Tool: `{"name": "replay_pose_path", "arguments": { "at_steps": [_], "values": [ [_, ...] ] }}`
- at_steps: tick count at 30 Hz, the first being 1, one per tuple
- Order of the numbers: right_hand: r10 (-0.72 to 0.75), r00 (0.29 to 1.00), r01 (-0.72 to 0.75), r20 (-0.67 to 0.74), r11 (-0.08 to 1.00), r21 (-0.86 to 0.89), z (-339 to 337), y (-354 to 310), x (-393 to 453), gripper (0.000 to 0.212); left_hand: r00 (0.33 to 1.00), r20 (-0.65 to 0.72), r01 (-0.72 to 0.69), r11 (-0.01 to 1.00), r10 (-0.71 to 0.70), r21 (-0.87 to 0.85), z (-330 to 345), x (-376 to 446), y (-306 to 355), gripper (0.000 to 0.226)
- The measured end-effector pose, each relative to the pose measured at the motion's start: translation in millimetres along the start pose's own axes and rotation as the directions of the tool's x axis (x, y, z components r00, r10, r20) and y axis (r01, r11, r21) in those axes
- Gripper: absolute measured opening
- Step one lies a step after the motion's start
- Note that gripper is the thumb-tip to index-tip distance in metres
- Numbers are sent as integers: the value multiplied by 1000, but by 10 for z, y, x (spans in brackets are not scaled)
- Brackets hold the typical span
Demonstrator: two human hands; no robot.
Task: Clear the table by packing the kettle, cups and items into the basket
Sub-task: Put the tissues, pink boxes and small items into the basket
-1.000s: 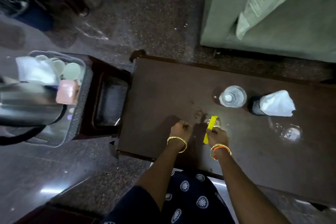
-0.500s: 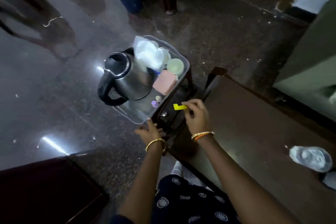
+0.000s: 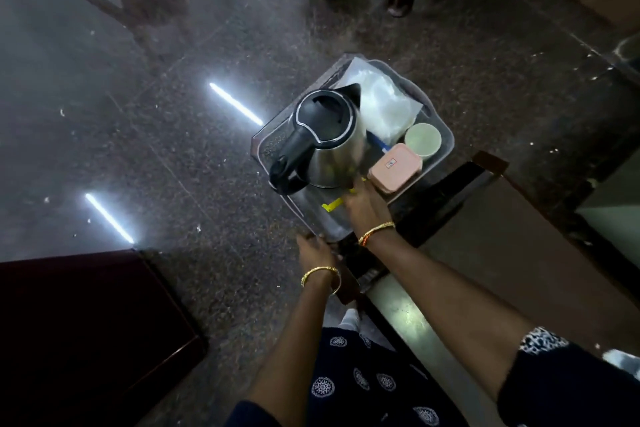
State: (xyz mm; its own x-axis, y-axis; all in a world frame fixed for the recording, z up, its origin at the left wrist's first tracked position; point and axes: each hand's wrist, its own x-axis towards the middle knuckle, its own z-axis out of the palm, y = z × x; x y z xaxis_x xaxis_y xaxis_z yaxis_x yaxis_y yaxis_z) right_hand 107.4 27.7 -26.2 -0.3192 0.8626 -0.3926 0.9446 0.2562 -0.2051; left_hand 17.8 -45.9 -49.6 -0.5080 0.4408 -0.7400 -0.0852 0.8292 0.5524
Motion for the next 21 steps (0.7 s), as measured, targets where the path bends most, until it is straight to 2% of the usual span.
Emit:
{"name": "replay_pose_path", "arguments": {
  "at_steps": [1,3,5,9,11,13,16,19,21],
  "values": [
    [10,1000,-10,-7,997,-79,13,-16,20,27,1000,-2,-14,1000,14,-7,-7,-14,9,9],
    [23,1000,-18,22,979,-201,-38,-64,21,16,999,-14,-34,999,34,23,0,-7,13,7],
    [49,996,-32,72,977,-212,-14,-79,46,20,999,-17,-43,997,44,59,-2,-13,38,8],
    [88,996,-82,10,957,-278,-51,-140,70,13,999,-13,-38,995,39,96,-14,-6,86,10],
    [118,989,-93,87,963,-254,-22,-119,100,15,999,3,-33,995,33,99,-22,-2,93,11],
    [104,988,-83,119,982,-167,71,-91,149,28,1000,9,-19,994,18,108,-34,-8,118,12],
    [98,990,-79,106,983,-168,158,-62,167,32,1000,4,2,991,-2,133,-41,-31,144,13],
    [88,992,-72,87,982,-172,148,-72,127,32,999,-54,17,979,-6,205,-44,-81,150,23],
    [69,997,-64,28,986,-154,98,-72,71,28,994,-103,-4,969,30,247,-33,-125,146,22]
  ]
}}
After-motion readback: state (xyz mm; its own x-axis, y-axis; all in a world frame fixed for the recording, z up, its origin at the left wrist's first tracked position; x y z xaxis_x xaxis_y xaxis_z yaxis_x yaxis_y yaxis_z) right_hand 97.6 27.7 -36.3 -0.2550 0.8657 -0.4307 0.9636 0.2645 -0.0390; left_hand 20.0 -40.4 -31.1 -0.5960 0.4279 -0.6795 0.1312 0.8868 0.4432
